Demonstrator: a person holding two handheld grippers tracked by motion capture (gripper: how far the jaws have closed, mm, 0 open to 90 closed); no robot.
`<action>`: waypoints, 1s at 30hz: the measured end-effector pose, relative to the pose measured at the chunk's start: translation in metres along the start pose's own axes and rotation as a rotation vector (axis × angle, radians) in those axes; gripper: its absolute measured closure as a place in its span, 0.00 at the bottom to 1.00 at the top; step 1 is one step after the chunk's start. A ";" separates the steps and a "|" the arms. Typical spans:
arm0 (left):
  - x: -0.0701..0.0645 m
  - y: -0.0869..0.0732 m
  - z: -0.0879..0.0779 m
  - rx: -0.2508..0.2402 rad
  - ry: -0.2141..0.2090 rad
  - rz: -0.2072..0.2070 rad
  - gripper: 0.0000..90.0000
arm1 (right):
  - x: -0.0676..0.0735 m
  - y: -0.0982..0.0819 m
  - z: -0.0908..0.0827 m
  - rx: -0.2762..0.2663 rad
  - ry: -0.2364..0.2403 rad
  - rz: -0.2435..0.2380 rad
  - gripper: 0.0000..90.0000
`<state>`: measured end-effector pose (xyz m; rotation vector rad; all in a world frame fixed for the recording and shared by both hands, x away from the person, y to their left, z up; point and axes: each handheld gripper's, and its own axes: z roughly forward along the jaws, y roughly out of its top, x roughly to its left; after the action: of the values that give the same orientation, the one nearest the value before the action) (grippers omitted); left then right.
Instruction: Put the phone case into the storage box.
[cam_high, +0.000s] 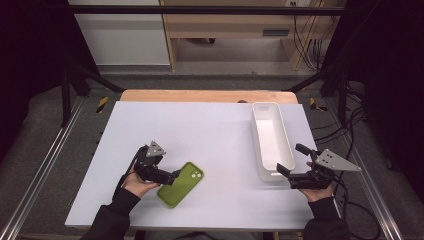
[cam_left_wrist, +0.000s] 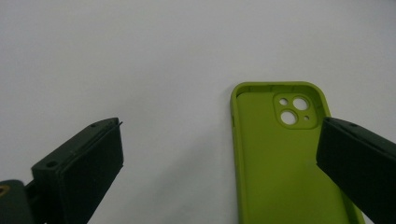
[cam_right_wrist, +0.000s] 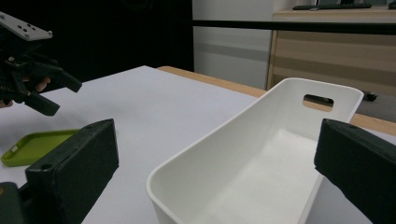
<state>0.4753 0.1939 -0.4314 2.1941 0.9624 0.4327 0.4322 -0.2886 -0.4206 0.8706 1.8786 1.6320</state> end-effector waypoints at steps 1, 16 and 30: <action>0.000 0.000 0.001 0.002 -0.001 0.000 0.00 | 0.000 0.000 0.000 0.000 0.000 0.000 0.00; -0.004 -0.010 0.013 0.062 -0.008 -0.002 0.04 | 0.000 0.000 0.000 0.002 0.000 -0.002 0.00; -0.004 -0.019 0.014 0.104 -0.008 -0.040 0.26 | 0.000 0.000 0.000 0.004 -0.001 0.001 0.00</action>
<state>0.4702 0.1934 -0.4549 2.2630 1.0437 0.3617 0.4321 -0.2880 -0.4210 0.8733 1.8818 1.6286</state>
